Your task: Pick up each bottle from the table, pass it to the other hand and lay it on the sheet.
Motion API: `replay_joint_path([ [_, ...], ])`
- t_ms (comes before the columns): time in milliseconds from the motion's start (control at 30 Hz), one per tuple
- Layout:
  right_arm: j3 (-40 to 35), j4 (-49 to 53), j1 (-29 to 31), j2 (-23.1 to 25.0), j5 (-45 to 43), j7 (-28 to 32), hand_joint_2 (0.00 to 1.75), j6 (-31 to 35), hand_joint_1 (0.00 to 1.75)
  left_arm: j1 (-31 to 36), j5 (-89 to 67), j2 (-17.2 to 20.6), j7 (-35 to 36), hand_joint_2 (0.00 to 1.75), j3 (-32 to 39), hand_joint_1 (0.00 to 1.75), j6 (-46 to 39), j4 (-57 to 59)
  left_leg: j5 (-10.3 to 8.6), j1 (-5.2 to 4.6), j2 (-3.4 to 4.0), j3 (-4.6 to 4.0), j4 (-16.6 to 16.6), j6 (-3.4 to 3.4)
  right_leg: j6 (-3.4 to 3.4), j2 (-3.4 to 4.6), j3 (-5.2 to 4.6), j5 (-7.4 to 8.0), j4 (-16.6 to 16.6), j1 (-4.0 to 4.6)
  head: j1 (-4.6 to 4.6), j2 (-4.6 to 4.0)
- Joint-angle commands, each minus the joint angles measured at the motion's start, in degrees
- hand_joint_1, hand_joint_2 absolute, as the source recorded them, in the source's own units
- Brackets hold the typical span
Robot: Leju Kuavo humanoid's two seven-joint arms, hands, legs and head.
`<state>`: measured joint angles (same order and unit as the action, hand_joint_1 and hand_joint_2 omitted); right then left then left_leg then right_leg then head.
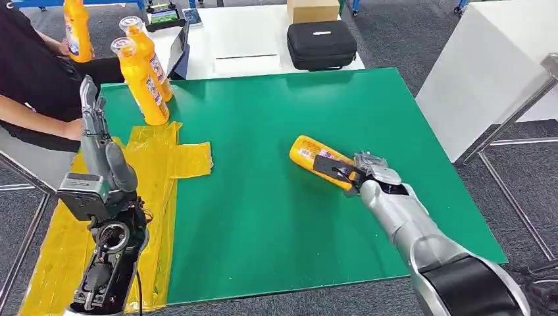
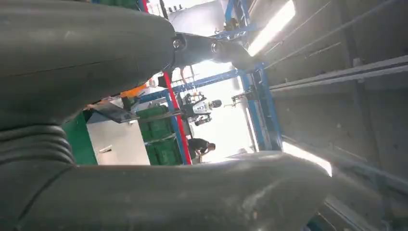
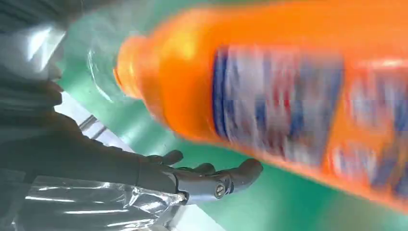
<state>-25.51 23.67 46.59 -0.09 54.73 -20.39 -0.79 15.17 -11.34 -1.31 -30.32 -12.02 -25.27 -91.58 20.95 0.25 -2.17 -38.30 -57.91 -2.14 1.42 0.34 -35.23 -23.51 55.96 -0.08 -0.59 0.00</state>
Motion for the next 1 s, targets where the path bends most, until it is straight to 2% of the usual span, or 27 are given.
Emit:
replay_joint_path([
  [33,2.4,-7.5,0.9,2.6,0.5,-1.5,1.75,-1.7,0.00,2.7,0.6,0.3,0.0,0.00,-2.5,0.00,0.0,5.1,0.09,-0.03,0.13,0.24,0.0,0.08,-0.01,-0.04,0.25,-0.10,0.0,0.00,0.00,0.00],
  [200,3.2,-8.8,0.1,2.7,0.5,-2.5,1.75,-2.4,0.00,3.7,0.9,0.0,0.0,0.00,-2.8,0.00,0.2,6.3,0.05,-0.01,0.04,0.22,0.0,0.07,-0.01,-0.11,0.23,-0.08,0.0,0.01,-0.02,0.00],
  [300,3.1,-10.3,-0.8,2.7,2.0,-4.3,1.75,-5.3,0.00,4.7,2.5,0.4,-0.8,0.00,-4.3,0.00,0.6,8.1,0.09,-0.01,0.04,0.31,0.0,0.09,-0.01,-0.17,0.34,-0.14,0.0,0.02,-0.02,0.00],
  [333,2.8,-10.6,-1.2,2.9,2.6,-4.3,1.75,-5.4,0.09,5.1,3.0,0.4,-1.2,0.00,-4.8,0.00,0.3,8.8,0.13,-0.02,0.06,0.37,0.0,0.10,0.00,-0.18,0.42,-0.18,0.0,0.01,-0.02,0.00],
  [367,2.8,-10.8,-1.6,3.1,2.9,-4.3,1.75,-5.3,1.31,5.2,3.2,0.5,-1.3,0.00,-5.2,0.00,0.1,9.1,0.12,-0.01,0.03,0.47,0.0,0.11,-0.01,-0.23,0.54,-0.19,-0.1,0.03,0.00,0.00],
  [400,2.6,-10.9,-1.8,3.2,3.1,-4.3,1.75,-5.5,1.75,5.2,3.2,0.6,-1.4,0.00,-5.3,0.00,0.1,9.1,0.09,0.01,0.02,0.41,0.1,0.09,-0.01,-0.20,0.47,-0.14,-0.1,0.04,-0.02,0.00],
  [1000,4.1,-10.9,-4.1,3.4,3.0,-3.9,1.75,-6.4,1.75,5.9,3.8,0.7,-1.8,0.00,-5.6,0.00,-0.7,9.7,0.05,0.04,0.00,0.93,0.1,0.15,-0.05,-0.20,0.84,-0.09,-0.2,0.06,0.00,0.00],
])
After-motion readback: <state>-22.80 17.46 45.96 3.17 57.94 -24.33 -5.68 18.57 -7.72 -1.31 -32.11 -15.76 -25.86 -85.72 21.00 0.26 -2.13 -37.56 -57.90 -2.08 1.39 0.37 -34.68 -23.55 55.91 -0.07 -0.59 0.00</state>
